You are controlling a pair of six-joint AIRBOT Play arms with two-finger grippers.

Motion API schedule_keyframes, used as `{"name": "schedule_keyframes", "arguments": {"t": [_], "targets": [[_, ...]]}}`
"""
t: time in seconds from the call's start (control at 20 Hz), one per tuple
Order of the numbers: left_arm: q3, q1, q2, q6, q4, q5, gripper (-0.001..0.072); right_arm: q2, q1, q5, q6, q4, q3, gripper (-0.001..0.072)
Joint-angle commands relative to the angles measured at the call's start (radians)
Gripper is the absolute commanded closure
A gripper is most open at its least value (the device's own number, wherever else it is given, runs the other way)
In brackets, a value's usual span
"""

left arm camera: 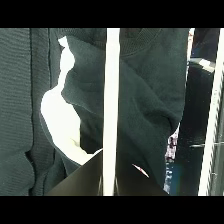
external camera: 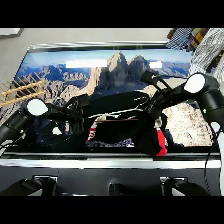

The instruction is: Fold the clothes and pants, and hang the long-sleeved shirts on hangers.

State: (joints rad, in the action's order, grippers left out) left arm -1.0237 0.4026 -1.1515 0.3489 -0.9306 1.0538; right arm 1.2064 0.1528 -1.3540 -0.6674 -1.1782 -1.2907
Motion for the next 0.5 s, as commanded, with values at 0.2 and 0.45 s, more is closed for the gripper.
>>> {"name": "schedule_keyframes", "arguments": {"t": [0.2, 0.45], "targets": [[0.0, 0.0, -0.001, 0.0, -0.001, 0.0, 0.0677, -0.026, -0.001, -0.097, -0.494, -0.143, -0.005, 0.0056], [0.0, 0.0, -0.001, 0.0, -0.001, 0.0, 0.0677, -0.025, 0.0, -0.034, -0.646, -0.069, 0.025, 0.0055]]}}
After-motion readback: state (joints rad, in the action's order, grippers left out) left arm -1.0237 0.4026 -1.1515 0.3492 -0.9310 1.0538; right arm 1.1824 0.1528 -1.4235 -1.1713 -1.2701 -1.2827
